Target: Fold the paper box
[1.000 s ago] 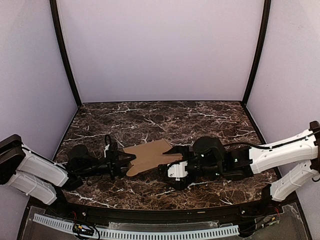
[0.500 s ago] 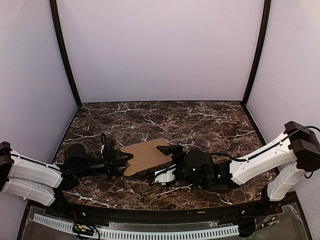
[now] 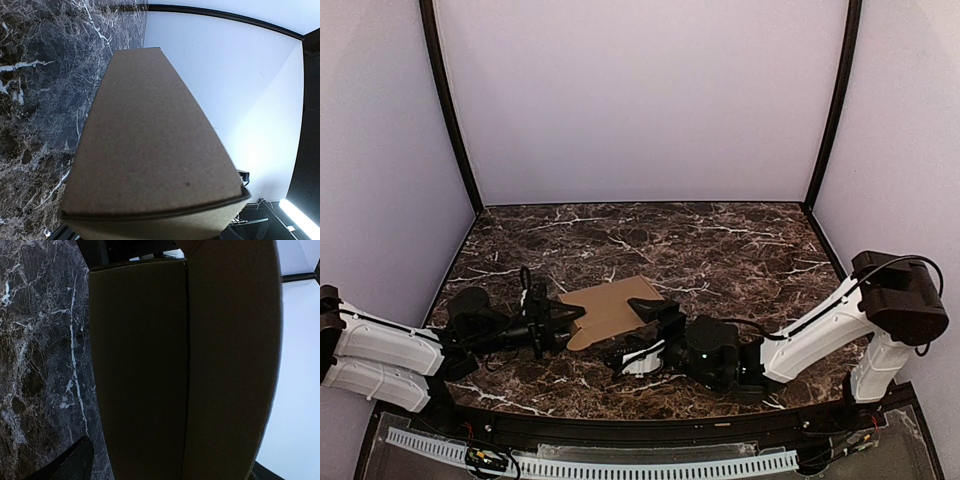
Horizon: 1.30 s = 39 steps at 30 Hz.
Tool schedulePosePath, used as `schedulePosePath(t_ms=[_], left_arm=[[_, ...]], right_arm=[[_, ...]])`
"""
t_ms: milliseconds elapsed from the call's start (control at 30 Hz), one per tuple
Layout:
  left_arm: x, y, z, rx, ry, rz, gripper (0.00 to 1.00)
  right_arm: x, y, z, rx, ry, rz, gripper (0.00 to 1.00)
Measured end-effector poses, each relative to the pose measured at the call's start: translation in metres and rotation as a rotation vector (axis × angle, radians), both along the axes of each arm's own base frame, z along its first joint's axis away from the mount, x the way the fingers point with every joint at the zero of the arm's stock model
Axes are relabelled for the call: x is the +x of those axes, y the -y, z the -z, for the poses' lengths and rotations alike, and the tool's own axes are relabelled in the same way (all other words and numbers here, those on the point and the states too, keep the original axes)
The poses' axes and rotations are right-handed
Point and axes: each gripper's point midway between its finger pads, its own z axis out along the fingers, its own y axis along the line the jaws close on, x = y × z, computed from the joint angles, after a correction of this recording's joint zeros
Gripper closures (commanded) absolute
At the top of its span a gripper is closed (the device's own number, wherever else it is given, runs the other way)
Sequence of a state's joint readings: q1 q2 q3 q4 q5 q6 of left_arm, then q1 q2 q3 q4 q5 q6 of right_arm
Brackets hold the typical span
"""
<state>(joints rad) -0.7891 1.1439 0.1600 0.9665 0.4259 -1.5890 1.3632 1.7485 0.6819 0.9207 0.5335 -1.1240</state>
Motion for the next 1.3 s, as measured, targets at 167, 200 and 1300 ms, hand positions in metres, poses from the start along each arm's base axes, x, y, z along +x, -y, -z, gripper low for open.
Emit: schedulePosePath(t_ms=[167, 200, 1300], left_arm=[[0.0, 0.0, 0.0, 0.0, 0.0, 0.0, 0.69], [0.0, 0.0, 0.0, 0.0, 0.0, 0.0, 0.69], [-0.006, -0.01, -0.014, 0.011, 0.054, -0.012, 0.01]], right_arm=[[-0.002, -0.002, -0.003, 0.022, 0.002, -0.003, 0.18], [-0.002, -0.002, -0.004, 0.026, 0.005, 0.0, 0.18], [0.003, -0.001, 0.009, -0.027, 0.046, 0.025, 0.54]])
